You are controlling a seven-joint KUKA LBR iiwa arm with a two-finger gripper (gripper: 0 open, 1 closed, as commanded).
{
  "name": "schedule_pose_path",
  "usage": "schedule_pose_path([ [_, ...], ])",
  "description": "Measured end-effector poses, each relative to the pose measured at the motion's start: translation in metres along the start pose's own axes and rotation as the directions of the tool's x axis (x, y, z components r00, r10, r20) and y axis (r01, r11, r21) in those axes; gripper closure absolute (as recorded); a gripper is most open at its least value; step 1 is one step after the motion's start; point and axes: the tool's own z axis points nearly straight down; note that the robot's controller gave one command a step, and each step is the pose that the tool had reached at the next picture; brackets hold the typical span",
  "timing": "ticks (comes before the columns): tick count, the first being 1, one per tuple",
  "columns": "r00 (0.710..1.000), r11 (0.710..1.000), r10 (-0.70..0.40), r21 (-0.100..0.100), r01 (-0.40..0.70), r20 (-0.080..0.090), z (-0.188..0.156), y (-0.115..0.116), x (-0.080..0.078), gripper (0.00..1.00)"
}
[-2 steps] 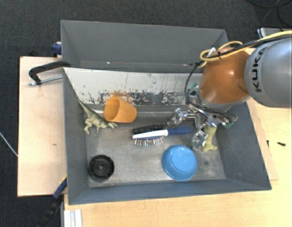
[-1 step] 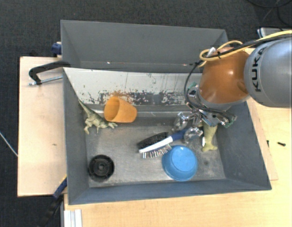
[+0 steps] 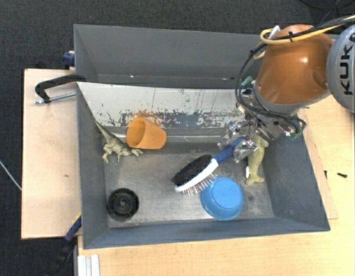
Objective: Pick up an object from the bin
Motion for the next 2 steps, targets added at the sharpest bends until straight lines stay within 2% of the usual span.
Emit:
schedule_pose_path([
  [1, 0.915, 0.915, -0.404, -0.003, 0.404, 0.001, -0.113, 0.050, -0.055, 1.00],
  [2, 0.835, 0.835, -0.550, -0.002, 0.550, 0.000, -0.177, 0.054, -0.016, 1.00],
])
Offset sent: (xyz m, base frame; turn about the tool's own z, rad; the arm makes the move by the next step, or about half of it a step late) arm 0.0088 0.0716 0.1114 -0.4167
